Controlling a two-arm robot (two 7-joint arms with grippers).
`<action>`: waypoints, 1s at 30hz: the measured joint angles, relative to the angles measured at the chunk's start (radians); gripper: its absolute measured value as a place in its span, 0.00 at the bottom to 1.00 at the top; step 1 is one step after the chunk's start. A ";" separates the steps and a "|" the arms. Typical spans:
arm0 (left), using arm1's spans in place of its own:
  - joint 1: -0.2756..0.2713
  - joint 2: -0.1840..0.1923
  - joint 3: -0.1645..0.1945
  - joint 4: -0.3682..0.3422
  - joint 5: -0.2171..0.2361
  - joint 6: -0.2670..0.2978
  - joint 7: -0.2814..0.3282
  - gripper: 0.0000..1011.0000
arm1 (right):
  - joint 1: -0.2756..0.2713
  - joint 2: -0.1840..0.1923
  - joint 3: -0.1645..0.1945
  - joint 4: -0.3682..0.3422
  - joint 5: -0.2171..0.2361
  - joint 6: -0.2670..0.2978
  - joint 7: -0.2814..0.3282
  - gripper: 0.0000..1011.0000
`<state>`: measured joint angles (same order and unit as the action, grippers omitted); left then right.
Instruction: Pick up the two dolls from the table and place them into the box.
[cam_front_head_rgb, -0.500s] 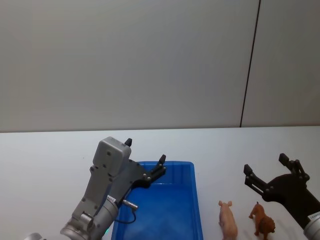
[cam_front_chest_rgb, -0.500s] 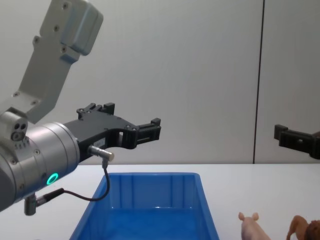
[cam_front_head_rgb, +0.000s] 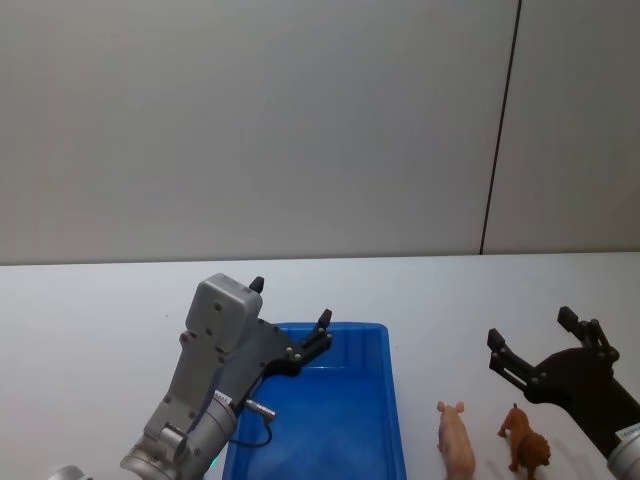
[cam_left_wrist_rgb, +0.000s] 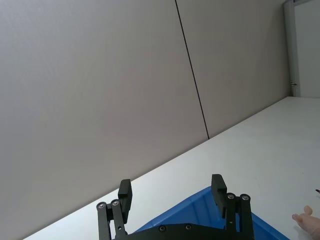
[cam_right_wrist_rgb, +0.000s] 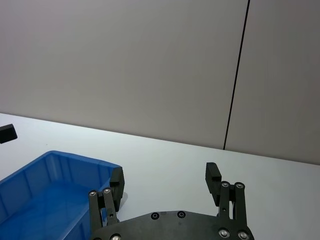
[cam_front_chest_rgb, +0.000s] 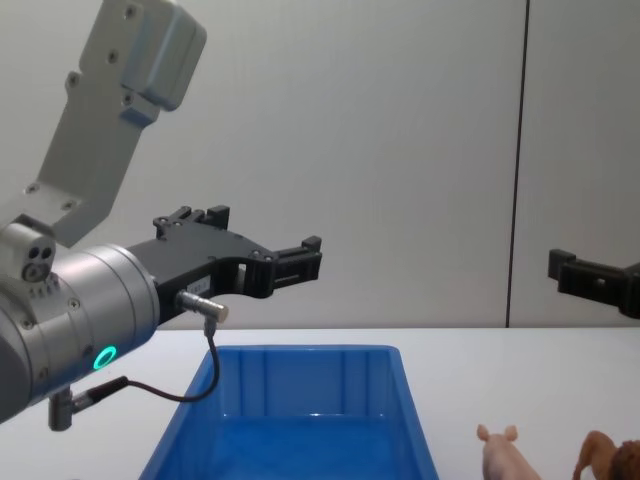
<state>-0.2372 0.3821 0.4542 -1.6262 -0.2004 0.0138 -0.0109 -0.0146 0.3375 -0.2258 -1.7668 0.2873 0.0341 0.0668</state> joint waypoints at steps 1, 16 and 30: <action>0.000 0.000 0.000 0.000 0.000 0.000 0.000 0.99 | 0.000 0.000 0.000 0.000 0.000 0.000 0.000 0.99; 0.000 0.000 0.000 0.000 0.000 0.000 0.000 0.99 | 0.001 0.009 0.009 0.002 0.012 0.006 0.015 0.99; 0.000 0.000 0.000 0.000 0.000 0.000 0.000 0.99 | -0.014 0.061 0.042 0.005 0.072 0.086 0.089 0.99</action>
<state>-0.2372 0.3821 0.4542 -1.6262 -0.2004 0.0139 -0.0109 -0.0286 0.3988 -0.1835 -1.7618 0.3593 0.1205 0.1556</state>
